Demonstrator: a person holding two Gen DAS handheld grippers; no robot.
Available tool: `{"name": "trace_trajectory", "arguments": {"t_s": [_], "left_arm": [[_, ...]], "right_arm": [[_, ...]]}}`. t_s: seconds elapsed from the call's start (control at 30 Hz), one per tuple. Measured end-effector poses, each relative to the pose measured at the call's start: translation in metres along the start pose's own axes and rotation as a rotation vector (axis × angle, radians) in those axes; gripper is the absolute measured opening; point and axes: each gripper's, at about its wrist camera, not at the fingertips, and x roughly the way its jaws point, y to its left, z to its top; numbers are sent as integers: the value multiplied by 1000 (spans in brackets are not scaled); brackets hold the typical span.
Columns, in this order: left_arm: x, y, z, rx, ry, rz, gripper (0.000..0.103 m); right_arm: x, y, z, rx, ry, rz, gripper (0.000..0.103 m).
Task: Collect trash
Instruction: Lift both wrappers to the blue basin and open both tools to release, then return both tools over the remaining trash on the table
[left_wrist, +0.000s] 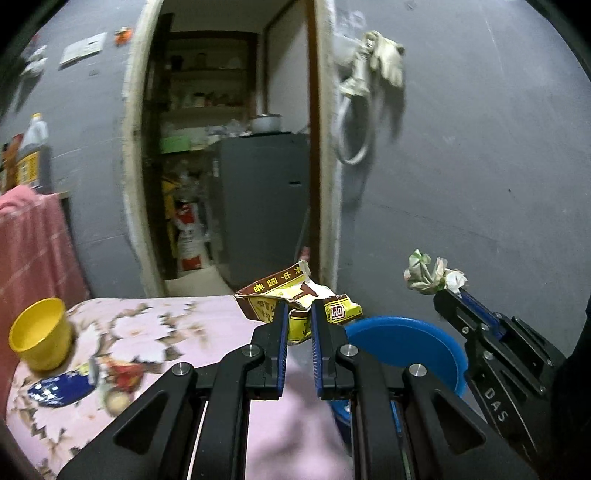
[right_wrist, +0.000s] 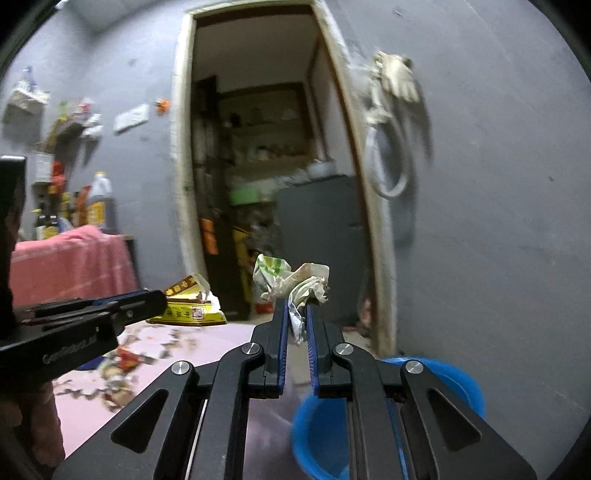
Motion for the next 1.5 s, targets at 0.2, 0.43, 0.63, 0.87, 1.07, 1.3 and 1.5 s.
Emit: {"name": "trace_trajectory", "arguments": {"t_s": [0.2, 0.43, 0.63, 0.87, 1.07, 1.3, 1.5], "left_arm": [[53, -22, -5, 4, 118, -87, 9], [118, -38, -15, -31, 279, -175, 9], [147, -47, -22, -1, 350, -176, 10], [158, -50, -35, 9, 397, -183, 11], [154, -42, -34, -20, 401, -165, 18], [121, -11, -25, -80, 360, -97, 37], [62, 38, -20, -155, 213, 25, 75]], "right_arm": [[23, -34, -16, 62, 140, -125, 8], [43, -58, -35, 108, 289, -182, 9], [55, -70, -47, 123, 378, -218, 10], [58, -80, -49, 160, 429, -231, 14], [58, -78, -44, 154, 416, -242, 25], [50, -65, -32, 129, 327, -234, 31], [31, -37, -14, 122, 170, -140, 60]]}}
